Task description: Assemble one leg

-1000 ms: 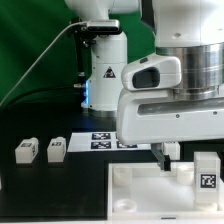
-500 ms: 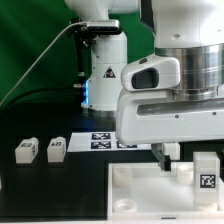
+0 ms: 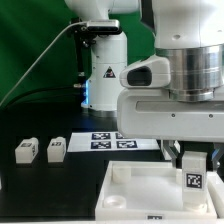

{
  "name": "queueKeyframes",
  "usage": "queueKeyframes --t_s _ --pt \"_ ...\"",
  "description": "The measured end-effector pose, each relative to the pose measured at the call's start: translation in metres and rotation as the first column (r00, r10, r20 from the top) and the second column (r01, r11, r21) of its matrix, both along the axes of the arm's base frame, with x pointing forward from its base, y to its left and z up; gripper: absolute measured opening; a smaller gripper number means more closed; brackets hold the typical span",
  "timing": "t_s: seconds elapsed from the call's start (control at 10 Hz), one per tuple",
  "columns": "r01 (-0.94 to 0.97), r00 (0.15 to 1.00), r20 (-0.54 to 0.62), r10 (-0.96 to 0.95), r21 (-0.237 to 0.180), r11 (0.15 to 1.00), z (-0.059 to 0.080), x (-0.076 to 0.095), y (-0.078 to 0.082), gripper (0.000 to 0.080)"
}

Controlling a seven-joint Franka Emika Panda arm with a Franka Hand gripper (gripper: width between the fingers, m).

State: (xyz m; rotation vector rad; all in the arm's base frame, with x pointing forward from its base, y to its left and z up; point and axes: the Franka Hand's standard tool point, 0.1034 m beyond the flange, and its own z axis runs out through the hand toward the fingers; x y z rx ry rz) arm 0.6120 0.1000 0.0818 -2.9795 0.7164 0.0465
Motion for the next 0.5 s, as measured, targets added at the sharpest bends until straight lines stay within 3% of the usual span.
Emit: queueKeyframes --t_s 0.2,0.3,0.5 --pt "0.186 0.982 -0.016 -0.186 -0.003 0.983 -0.0004 -0.0002 0.0005 0.0292" --pt "0.340 0.940 -0.026 -0.339 0.016 0.940 -0.0012 0.0019 0.0003 0.0292" --pt "0.639 0.769 -0.058 -0.636 0.085 0.765 -0.0024 0.0061 -0.0015 0.0292"
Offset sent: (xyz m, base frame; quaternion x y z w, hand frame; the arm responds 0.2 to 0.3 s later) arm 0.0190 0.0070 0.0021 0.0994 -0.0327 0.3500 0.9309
